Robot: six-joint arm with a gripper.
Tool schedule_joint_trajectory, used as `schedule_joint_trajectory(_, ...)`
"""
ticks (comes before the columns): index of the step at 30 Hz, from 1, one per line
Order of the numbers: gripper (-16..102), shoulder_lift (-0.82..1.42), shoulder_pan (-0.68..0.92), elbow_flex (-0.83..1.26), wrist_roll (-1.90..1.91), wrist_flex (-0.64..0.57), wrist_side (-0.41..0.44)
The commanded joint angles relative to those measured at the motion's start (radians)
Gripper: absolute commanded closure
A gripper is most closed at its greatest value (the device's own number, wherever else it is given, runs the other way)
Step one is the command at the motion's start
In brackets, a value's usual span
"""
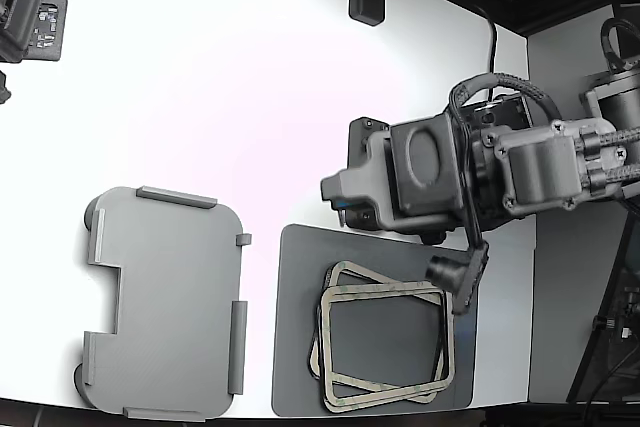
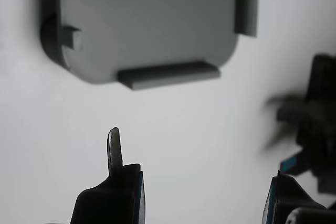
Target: Grab top frame and put it into gray box.
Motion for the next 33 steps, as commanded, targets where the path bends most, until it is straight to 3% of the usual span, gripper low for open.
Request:
schedule_joint_trajectory(1,-7,-0.002,0.077,-0.035,-0.379,0.037,-0.061)
schedule_joint_trajectory(9,-10,-0.14,0.262,-0.17,-0.529,0.186,-0.107)
schedule_joint_trajectory(15,-13,-0.287,0.436,-0.275,-0.574,0.273,-0.057)
schedule_joint_trajectory(20,-14,-0.362,0.566,-0.259,-0.555,0.265,-0.063)
schedule_joint_trajectory(24,-7,-0.371,0.647,-0.227,-0.531,0.215,-0.106)
schedule_joint_trajectory(26,-11,-0.397,0.687,-0.222,-0.479,0.204,-0.115)
schedule_joint_trajectory(33,-13,-0.526,0.83,-0.272,-0.382,0.252,-0.064)
